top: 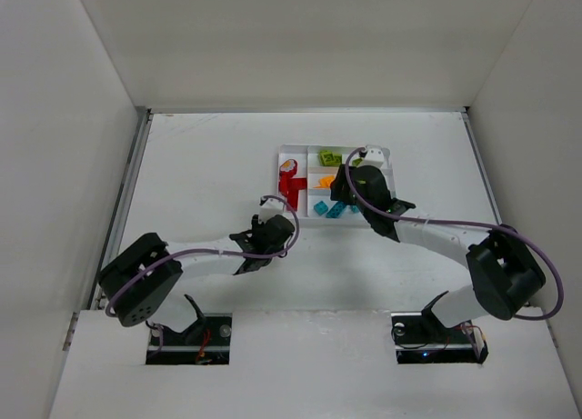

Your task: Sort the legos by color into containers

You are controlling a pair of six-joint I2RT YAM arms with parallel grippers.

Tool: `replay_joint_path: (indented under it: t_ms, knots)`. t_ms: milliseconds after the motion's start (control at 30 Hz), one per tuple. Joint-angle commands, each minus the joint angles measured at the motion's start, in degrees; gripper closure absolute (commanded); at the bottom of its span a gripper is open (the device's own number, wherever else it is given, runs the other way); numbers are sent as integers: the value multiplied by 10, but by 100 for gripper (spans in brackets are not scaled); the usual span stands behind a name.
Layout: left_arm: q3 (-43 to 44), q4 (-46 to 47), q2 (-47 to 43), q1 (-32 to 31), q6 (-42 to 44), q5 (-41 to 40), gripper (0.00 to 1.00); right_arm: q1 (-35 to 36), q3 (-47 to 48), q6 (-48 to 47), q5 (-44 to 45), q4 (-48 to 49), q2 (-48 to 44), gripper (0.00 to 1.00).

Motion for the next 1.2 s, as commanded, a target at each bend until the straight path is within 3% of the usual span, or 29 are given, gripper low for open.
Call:
replay_joint_path:
  t_ms: [0, 167, 400, 667, 833, 1167]
  knots:
    - [-1, -13, -31, -3, -5, -6, 66, 2, -9, 6, -4, 29, -22, 38]
    - [-2, -24, -59, -4, -8, -6, 67, -8, -30, 8, -4, 34, -63, 36]
    - [-10, -78, -88, -13, -34, -3, 59, -13, -42, 8, -23, 34, -81, 33]
    - [-32, -221, -150, -41, -159, -2, 54, -11, -32, 8, -28, 29, -66, 32]
    - [-25, -249, -118, -63, -171, 25, 50, -11, -29, 8, -28, 28, -62, 32]
    - [-18, -240, -90, -73, -166, 24, 50, -11, -29, 8, -28, 28, -62, 32]
